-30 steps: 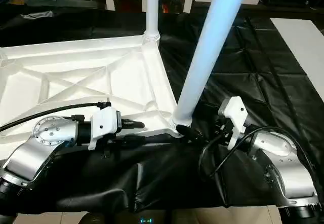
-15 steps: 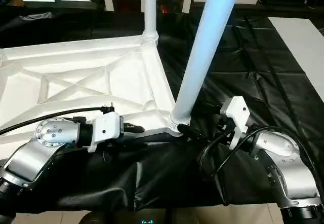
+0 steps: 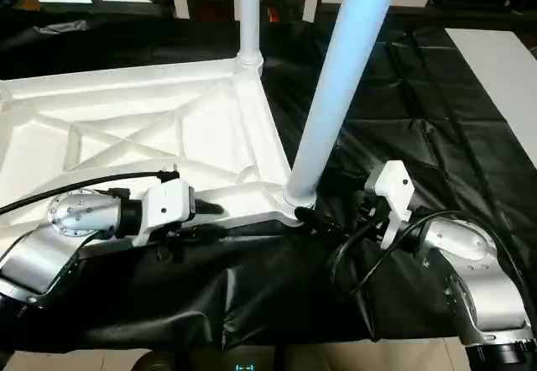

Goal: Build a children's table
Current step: Insert table leg to table base

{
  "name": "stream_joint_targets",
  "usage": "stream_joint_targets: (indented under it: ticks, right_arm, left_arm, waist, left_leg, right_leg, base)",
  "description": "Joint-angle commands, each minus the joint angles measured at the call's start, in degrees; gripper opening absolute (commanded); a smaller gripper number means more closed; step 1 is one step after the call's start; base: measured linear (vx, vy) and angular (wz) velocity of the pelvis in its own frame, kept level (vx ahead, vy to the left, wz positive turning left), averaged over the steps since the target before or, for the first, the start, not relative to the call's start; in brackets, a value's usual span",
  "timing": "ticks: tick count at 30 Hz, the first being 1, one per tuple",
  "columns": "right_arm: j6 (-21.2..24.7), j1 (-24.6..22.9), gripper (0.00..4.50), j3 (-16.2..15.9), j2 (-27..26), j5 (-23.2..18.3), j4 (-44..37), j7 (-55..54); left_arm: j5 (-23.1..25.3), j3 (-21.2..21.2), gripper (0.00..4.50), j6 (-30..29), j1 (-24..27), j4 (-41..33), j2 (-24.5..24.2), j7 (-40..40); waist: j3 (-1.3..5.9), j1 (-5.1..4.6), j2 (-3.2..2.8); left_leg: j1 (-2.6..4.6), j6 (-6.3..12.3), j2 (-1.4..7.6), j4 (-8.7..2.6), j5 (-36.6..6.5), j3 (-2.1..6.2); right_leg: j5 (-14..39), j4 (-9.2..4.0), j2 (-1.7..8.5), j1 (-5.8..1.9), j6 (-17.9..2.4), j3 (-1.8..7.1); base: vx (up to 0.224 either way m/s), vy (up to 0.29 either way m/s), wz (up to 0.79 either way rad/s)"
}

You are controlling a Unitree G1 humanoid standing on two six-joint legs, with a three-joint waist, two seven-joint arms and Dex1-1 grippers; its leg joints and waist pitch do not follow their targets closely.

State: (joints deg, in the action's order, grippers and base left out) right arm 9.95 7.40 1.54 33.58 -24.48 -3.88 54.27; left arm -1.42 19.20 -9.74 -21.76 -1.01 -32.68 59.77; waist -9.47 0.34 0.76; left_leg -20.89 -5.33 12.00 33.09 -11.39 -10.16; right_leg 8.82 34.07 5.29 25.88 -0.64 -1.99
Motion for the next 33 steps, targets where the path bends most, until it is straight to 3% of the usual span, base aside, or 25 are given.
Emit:
stream_joint_targets:
  ticks: [1,10,12,18,28,33]
  right_arm:
    - [0.0,-0.4,4.32,0.4,0.8,0.4,-1.2,0.5]
    - [0.0,0.0,4.32,0.4,0.8,0.5,-1.1,0.5]
    - [0.0,0.1,4.32,0.4,0.8,0.5,-1.1,0.5]
    - [-0.2,0.2,4.32,0.4,0.8,0.7,-1.1,0.7]
    - [-0.3,0.7,4.32,0.1,0.8,0.9,-0.8,0.8]
    - [-0.3,1.0,4.32,0.1,0.7,0.9,-0.7,0.7]
  left_arm:
    - [0.9,1.7,1.53,-1.0,1.2,-0.4,-0.5,0.6]
    - [2.3,1.4,1.53,-0.4,-0.2,1.3,1.1,-2.1]
    - [2.3,1.4,1.27,-0.4,-0.3,1.3,1.2,-2.1]
    - [2.6,2.1,1.02,-0.7,-0.2,1.0,1.3,-1.7]
    - [4.0,3.8,0.06,-0.9,0.1,0.2,1.4,-1.3]
    - [4.9,4.7,0.06,-0.7,0.2,0.3,1.4,-1.1]
  waist:
    - [4.0,0.23,-0.21]
    - [3.97,0.33,-0.27]
    - [3.95,0.42,-0.24]
    - [4.0,0.45,-0.17]
    - [3.81,0.55,-0.22]
    - [3.89,0.79,-0.27]
  left_leg:
    - [0.26,7.62,0.39,-3.32,-5.1,-0.71]
    - [0.36,7.51,0.37,-3.31,-5.9,-0.76]
    - [0.31,7.47,0.39,-3.32,-5.9,-0.75]
    - [0.19,7.54,0.34,-3.3,-5.5,-0.68]
    - [0.3,7.04,0.42,-3.43,-7.0,-0.73]
    - [0.26,7.23,0.41,-3.39,-5.8,-0.69]
  right_leg:
    - [4.2,-2.76,1.11,-4.14,-16.7,1.7]
    - [5.2,-2.93,1.1,-4.01,-16.4,1.72]
    - [5.0,-2.89,1.08,-4.01,-16.5,1.73]
    - [4.5,-2.81,1.07,-4.06,-16.2,1.71]
    - [7.2,-3.15,1.14,-3.83,-15.5,1.74]
    - [5.3,-2.9,1.08,-3.89,-15.7,1.73]
  base:
    - [0.0,0.0,0.0]
    - [0.0,0.0,0.0]
    - [0.0,0.0,0.0]
    - [0.0,0.0,0.0]
    - [0.0,0.0,0.0]
    - [0.0,0.0,0.0]
